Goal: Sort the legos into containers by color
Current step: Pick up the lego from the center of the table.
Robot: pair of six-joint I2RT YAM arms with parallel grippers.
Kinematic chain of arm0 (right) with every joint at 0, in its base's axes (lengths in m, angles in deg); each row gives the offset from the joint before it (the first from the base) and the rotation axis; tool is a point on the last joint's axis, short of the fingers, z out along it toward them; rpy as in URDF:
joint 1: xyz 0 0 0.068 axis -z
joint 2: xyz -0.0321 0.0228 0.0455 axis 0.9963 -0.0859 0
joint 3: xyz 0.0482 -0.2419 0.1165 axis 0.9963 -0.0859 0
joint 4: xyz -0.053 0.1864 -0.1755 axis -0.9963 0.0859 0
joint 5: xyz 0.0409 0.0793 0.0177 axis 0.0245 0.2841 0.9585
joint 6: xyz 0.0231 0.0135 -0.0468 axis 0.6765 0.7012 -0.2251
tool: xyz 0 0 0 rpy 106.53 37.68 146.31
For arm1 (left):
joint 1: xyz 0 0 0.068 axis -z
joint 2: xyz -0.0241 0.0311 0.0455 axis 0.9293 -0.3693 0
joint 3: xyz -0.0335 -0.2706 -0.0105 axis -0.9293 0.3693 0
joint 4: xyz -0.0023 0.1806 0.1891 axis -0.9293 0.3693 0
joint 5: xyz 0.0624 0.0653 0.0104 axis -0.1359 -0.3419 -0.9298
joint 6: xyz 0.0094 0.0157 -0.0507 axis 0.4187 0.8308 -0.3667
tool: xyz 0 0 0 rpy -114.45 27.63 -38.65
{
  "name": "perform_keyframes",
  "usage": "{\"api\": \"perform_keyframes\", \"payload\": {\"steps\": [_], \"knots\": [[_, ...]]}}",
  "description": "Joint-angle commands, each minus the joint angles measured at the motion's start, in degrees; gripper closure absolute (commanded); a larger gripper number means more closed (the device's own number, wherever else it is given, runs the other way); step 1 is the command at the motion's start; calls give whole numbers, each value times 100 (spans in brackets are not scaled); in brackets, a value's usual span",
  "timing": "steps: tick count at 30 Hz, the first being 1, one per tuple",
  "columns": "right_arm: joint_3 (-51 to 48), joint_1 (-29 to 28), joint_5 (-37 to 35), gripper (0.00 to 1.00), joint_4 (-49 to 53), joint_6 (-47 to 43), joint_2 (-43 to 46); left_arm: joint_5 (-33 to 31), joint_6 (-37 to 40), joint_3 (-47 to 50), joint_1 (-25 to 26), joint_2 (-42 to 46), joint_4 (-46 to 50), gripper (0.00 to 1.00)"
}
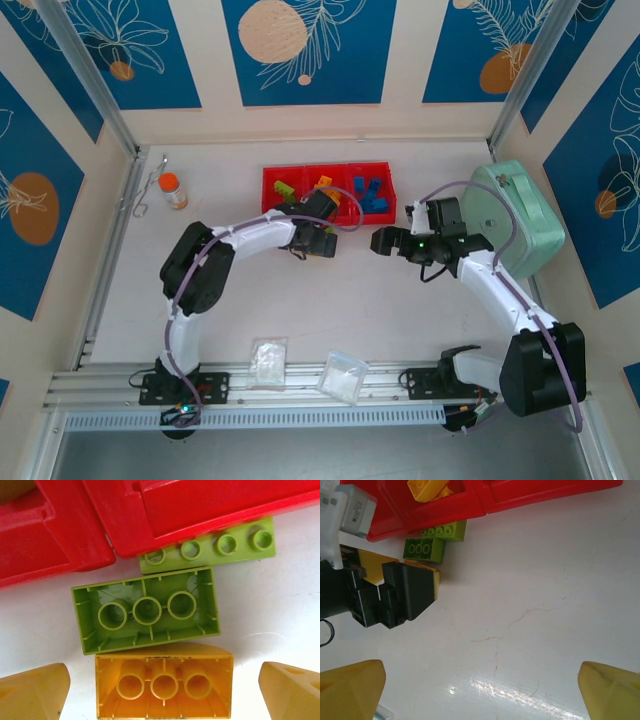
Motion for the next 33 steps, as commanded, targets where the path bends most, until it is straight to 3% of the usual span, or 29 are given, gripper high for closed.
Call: {"api": "perform_keyframes", "payload": {"steps": [1, 15, 21, 30, 33], "knots": [[-58, 49, 272, 1, -77, -84, 123, -57, -223, -215, -73, -164, 369, 7], [-37, 117, 269, 1, -26, -74, 178, 432, -205, 96, -281, -354, -280, 24], [-36, 179, 148, 1, -64, -25, 451, 518, -156, 59, -323, -318, -122, 48], [-12, 316, 174, 1, -27, 36, 440, 306, -311, 721, -332, 768, -130, 53], [-90, 304, 81, 1, 13, 71, 575, 630, -120, 387, -494, 756, -136, 54]]}}
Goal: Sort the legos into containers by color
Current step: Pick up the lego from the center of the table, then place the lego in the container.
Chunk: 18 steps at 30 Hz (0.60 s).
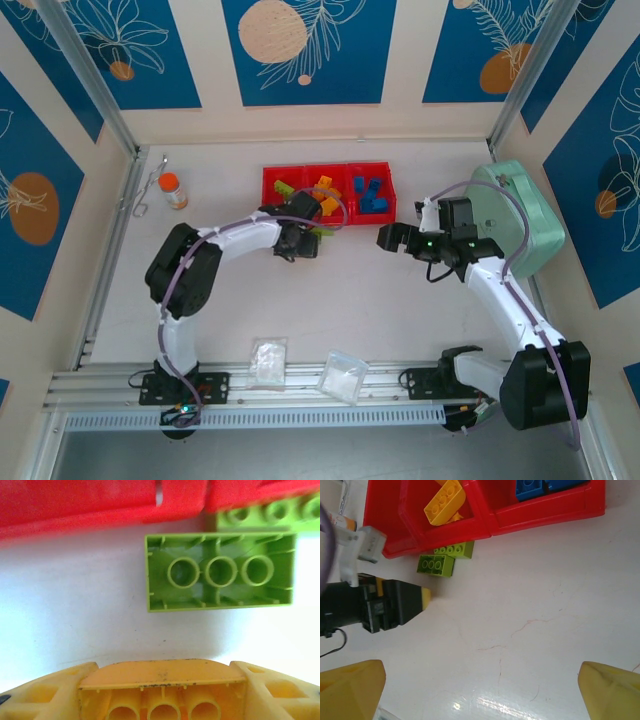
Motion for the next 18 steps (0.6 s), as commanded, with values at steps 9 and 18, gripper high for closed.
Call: {"api": "perform_keyframes", "payload": {"steps": [9, 18], "knots": [[-148, 81, -289, 1, 446, 65, 642, 824, 665, -3075, -560, -929, 850, 53], [-85, 91, -404, 1, 845, 82, 1025, 811, 764, -6070, -729, -2873, 1600, 55]]}}
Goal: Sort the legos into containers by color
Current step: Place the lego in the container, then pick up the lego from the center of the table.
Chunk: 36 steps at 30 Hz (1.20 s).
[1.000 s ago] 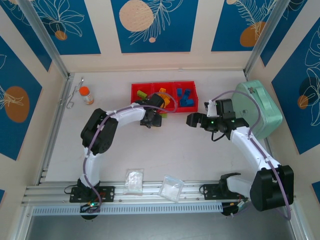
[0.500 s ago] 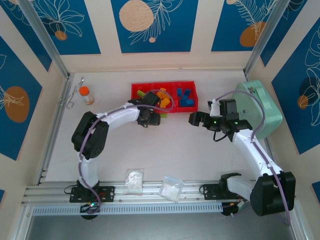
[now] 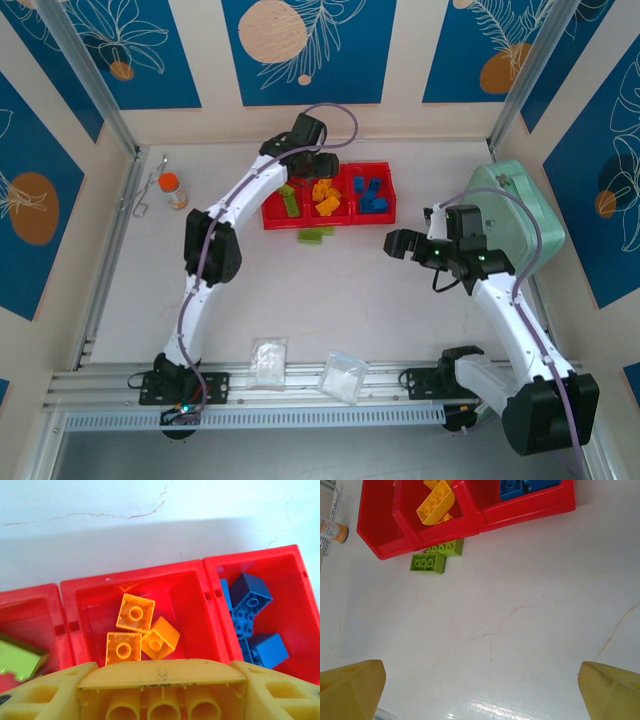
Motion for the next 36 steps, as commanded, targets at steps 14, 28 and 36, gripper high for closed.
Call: {"api": "perform_keyframes", "payload": {"steps": [14, 28, 36], "knots": [[145, 40, 45, 1, 560, -18, 325, 179, 526, 246, -25, 272, 44, 1], [154, 8, 254, 1, 536, 23, 158, -778, 23, 5500, 568, 3380, -1979, 1], [172, -76, 296, 1, 539, -16, 72, -773, -349, 6217, 771, 3030, -2696, 1]]}}
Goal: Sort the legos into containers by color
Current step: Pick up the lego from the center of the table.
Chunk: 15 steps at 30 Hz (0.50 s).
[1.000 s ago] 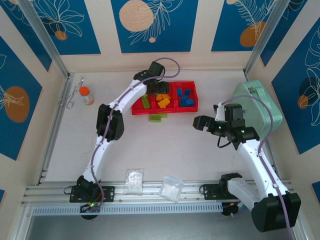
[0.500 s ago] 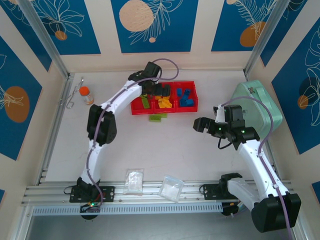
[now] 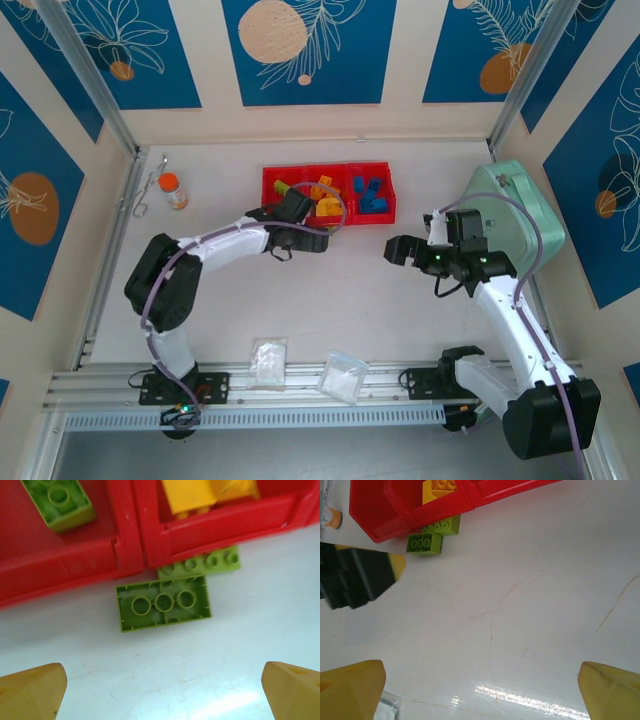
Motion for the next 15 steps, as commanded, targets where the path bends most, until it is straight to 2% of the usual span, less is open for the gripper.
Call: {"api": "perform_keyframes", "payload": {"steps": [1, 7, 15], "knots": [[144, -48, 170, 1, 46, -8, 0, -176, -241, -208, 42, -306, -420, 1], [56, -53, 182, 1, 71, -15, 127, -402, -151, -543, 36, -903, -495, 1], [78, -51, 197, 1, 71, -54, 129, -411, -53, -1348, -79, -1667, -54, 1]]}}
